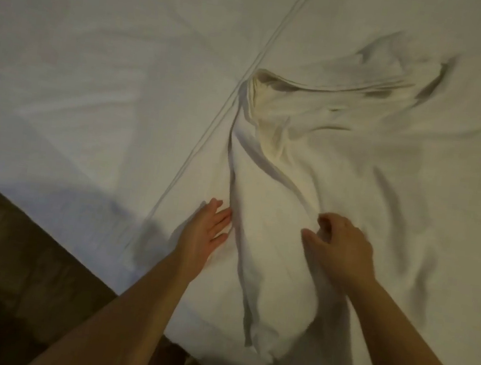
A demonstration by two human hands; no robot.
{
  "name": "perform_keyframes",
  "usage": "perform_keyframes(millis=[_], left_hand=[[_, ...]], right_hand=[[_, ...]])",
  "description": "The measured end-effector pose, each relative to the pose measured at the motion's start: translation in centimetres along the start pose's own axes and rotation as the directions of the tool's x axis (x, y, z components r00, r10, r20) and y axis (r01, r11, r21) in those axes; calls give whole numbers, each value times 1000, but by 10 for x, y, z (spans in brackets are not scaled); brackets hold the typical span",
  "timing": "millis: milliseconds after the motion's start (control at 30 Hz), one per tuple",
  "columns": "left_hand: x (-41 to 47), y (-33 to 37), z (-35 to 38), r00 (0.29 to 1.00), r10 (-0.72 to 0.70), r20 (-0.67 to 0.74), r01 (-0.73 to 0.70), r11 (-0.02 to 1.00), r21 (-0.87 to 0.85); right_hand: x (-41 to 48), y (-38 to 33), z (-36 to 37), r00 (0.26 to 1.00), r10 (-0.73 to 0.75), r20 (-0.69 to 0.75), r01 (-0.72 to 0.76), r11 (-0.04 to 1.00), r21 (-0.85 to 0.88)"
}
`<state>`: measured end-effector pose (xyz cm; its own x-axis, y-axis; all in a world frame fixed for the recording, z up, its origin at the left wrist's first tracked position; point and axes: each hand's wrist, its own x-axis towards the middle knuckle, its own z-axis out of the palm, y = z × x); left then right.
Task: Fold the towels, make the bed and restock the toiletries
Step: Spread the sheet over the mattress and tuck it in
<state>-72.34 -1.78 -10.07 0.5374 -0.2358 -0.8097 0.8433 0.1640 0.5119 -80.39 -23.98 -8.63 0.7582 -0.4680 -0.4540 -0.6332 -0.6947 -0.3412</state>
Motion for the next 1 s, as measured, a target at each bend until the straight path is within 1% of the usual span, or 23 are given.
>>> perform_keyframes(millis=[67,167,200,233,267,333,400,467,500,533,567,600,633,667,700,733,767,800,833,867,900,967,1000], left_hand=[[-11,-14,-4,999,-44,11,44,998,-37],[-18,-30,-12,999,-23,22,22,999,26],[-19,-35,-15,1000,-13,27,11,999,46],[-21,-39,-18,999,-6,35,4,998,59],[-23,-42,-20,999,0,41,-3,998,67],[-29,-46,-24,999,13,47,-17,996,93],[-37,-48,-32,998,4,68,-13,992,127],[-47,-48,-46,994,-15,106,-7,979,203],[-53,-45,-56,992,-30,121,2,975,220],[-60,-42,-69,991,-53,121,28,978,205],[-68,-35,-83,989,-82,120,61,984,167],[-73,-26,-98,986,-107,129,93,989,112],[-78,-17,-115,981,-128,148,121,991,52],[-82,-8,-131,973,-144,183,145,989,4],[-86,3,-144,962,-154,224,159,987,-5],[-86,12,-156,955,-165,246,163,986,31],[-86,18,-164,950,-188,250,166,980,106],[-84,22,-168,947,-215,238,169,965,199],[-82,23,-171,945,-239,224,172,944,282],[-80,21,-171,945,-245,216,161,925,343],[-77,18,-169,951,-225,213,136,920,367],[-70,12,-162,974,-141,179,60,915,398],[-64,9,-157,986,-77,146,8,905,426]], right_hand=[[-16,16,-9,988,107,114,-110,994,16],[-35,32,-9,955,165,248,-168,986,-8],[-41,34,-7,946,178,270,-192,981,26],[-50,36,-5,945,186,268,-222,969,111],[-57,40,-1,954,184,238,-244,935,257],[-80,35,2,972,204,118,-235,798,555],[-101,17,6,969,242,-56,-126,675,727],[-122,-21,11,934,268,-238,37,591,806],[-131,-48,15,915,249,-319,118,589,799],[-140,-78,23,903,209,-376,176,618,766],[-147,-110,34,902,153,-404,203,676,709],[-153,-142,49,911,80,-406,213,751,625],[-157,-171,69,927,3,-375,207,829,520],[-159,-195,94,939,-49,-342,196,890,412],[-159,-212,121,951,-57,-305,165,926,340],[-159,-224,145,967,-26,-255,111,940,322],[-161,-230,166,980,13,-199,57,937,344],[-166,-232,183,987,34,-158,29,926,375],[-173,-229,195,987,37,-156,29,915,401],[-182,-225,203,980,31,-195,53,911,409],[-190,-215,207,964,34,-263,75,916,394],[-206,-185,210,920,109,-377,39,931,363],[-211,-168,209,898,165,-408,6,922,386]])
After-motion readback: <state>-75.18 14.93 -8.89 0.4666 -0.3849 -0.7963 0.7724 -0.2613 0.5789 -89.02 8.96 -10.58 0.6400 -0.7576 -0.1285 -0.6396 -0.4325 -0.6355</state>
